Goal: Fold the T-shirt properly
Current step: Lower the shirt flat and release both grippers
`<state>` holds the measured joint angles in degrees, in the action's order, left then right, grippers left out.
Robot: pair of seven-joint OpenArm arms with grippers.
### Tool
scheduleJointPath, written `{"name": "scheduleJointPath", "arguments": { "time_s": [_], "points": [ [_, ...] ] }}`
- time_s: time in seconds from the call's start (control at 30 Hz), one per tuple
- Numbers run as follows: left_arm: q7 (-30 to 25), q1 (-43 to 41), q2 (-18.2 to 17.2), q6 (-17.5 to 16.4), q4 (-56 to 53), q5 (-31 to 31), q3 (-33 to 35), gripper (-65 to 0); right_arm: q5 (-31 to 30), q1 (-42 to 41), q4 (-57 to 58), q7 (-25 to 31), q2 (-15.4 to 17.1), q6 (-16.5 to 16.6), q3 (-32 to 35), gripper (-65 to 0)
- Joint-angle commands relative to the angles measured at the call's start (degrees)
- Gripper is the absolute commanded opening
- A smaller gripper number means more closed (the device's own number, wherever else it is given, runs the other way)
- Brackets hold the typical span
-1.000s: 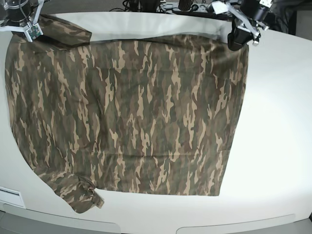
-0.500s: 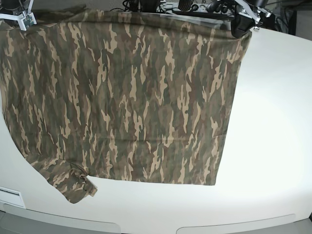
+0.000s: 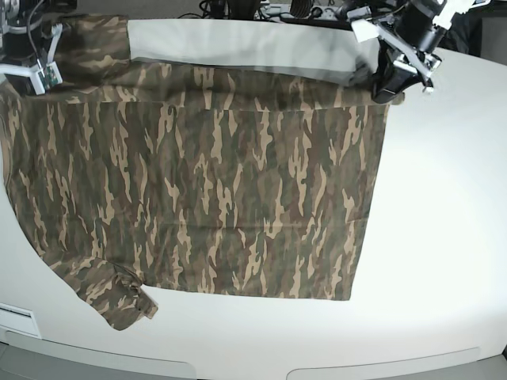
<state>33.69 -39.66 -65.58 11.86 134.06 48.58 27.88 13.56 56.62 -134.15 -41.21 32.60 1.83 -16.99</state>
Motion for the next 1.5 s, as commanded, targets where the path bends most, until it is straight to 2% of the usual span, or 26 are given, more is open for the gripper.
{"name": "scheduleJointPath", "arguments": {
  "time_s": [0.0, 0.1, 0.23, 0.43, 0.53, 0.67, 0.83, 0.97, 1.07, 1.13, 1.3, 1.47],
  "points": [
    [-1.2, 1.4, -0.7, 1.4, 0.9, -0.3, -1.4, -65.0, 0.8, -1.1, -0.9, 1.3, 0.8, -1.1, -0.5, -65.0],
    [-3.3, 5.1, 0.2, 1.4, 0.9, -5.0, -3.9, -65.0, -1.0, -5.3, -0.9, 2.6, 0.8, -0.5, -0.5, -65.0],
    [-4.2, 8.8, 0.7, 1.1, 0.9, -10.1, -5.2, -65.0, -3.3, -9.5, -0.9, 2.6, 0.8, 2.9, -0.5, -65.0],
    [-5.9, 12.2, 1.4, 1.2, -3.3, -10.4, -5.2, -65.0, -3.4, -13.2, 2.9, 2.9, 0.8, 3.3, -0.5, -65.0],
    [-8.4, 14.2, 3.0, 1.2, -7.5, -12.6, -5.2, -65.0, -6.4, -15.2, 7.0, 3.2, 0.8, 3.6, -0.5, -65.0],
    [-11.8, 16.2, 5.4, 1.1, -12.0, -13.8, -5.2, -65.0, -11.0, -18.7, 12.0, 3.7, 0.8, 6.4, -0.5, -65.0],
    [-13.4, 16.8, 7.4, 0.7, -13.3, -16.1, -5.2, -65.0, -12.3, -22.3, 15.6, 3.9, 0.8, 8.4, -0.5, -65.0],
    [-14.4, 17.8, 7.5, 0.7, -13.3, -16.3, -5.2, -65.0, -13.9, -24.9, 15.8, 4.6, 0.8, 8.4, -0.5, -65.0],
    [-14.4, 19.2, 7.5, 0.7, -13.3, -16.9, -5.2, -65.0, -17.4, -26.6, 15.8, 4.6, 0.8, 11.5, -0.5, -65.0],
    [-14.4, 20.4, 7.5, 0.1, -13.3, -19.5, -5.2, -65.0, -18.3, -27.0, 15.8, 4.6, 0.8, 12.5, -0.5, -65.0],
    [-14.7, 23.6, 7.5, -4.3, -13.3, -23.3, -5.2, -65.0, -18.3, -27.1, 15.8, 4.6, 0.8, 12.1, -0.5, -65.0],
    [-16.0, 24.6, 7.5, -4.6, -14.3, -24.8, -5.2, -65.0, -18.3, -27.1, 15.8, 4.7, 0.8, 12.2, -0.5, -65.0]
  ]
}}
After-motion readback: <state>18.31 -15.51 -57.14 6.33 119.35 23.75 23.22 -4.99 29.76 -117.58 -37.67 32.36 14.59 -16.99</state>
